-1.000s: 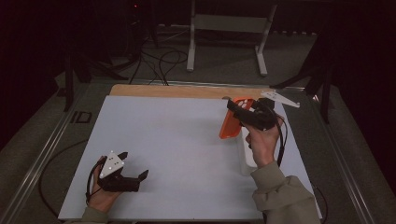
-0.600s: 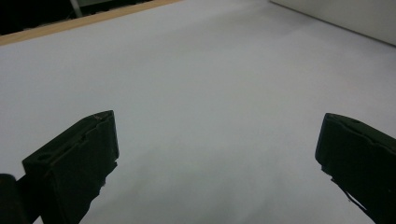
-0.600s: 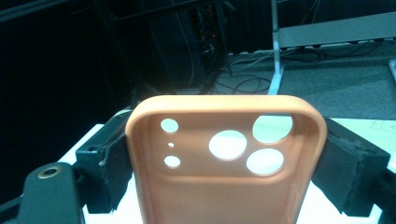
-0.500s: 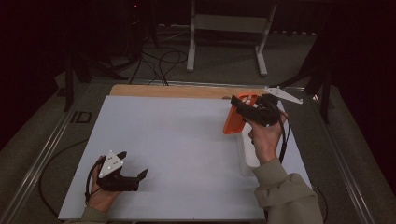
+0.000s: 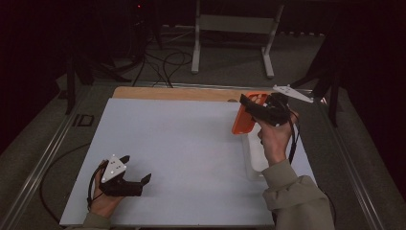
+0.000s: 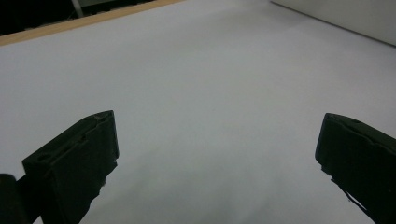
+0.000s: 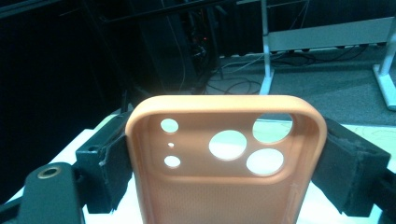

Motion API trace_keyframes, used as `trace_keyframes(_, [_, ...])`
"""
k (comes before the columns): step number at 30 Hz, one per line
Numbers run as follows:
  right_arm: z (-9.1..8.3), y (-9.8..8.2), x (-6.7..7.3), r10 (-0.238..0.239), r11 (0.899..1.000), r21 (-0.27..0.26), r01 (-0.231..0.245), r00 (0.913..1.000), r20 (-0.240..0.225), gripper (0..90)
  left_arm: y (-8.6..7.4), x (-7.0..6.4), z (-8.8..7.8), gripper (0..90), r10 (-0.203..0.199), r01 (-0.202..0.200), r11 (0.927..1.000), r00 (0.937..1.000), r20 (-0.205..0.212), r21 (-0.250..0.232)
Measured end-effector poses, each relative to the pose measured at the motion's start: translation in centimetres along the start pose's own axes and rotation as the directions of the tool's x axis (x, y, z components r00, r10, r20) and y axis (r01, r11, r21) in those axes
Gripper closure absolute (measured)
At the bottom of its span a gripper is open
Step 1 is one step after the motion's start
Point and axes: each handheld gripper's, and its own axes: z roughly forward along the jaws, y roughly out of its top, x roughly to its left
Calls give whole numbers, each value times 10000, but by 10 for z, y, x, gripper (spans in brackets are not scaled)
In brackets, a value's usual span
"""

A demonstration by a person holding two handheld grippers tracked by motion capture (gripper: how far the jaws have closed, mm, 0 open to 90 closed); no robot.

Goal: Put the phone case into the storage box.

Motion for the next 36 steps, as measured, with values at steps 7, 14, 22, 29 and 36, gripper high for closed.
trace_keyframes(7, [2,7,-3,-139,9999,-56,140,9997,200,158,0,0,0,6,32,-32,10000,10000,-13,55])
trace_keyframes(14, [4,9,-7,-178,9998,-32,179,9988,449,159,0,0,0,5,8,-8,10000,10000,-16,36])
trace_keyframes(22, [6,13,-11,-213,9997,-86,219,9978,634,159,0,-1,0,5,22,-22,10000,10000,-30,55])
trace_keyframes(29, [8,14,-15,-179,9998,-104,189,9965,818,159,0,-1,0,6,13,-13,10000,10000,-34,58])
trace_keyframes(36, [14,15,-17,-434,9991,44,432,9926,1137,159,0,-1,1,5,45,-45,10000,10000,-26,67])
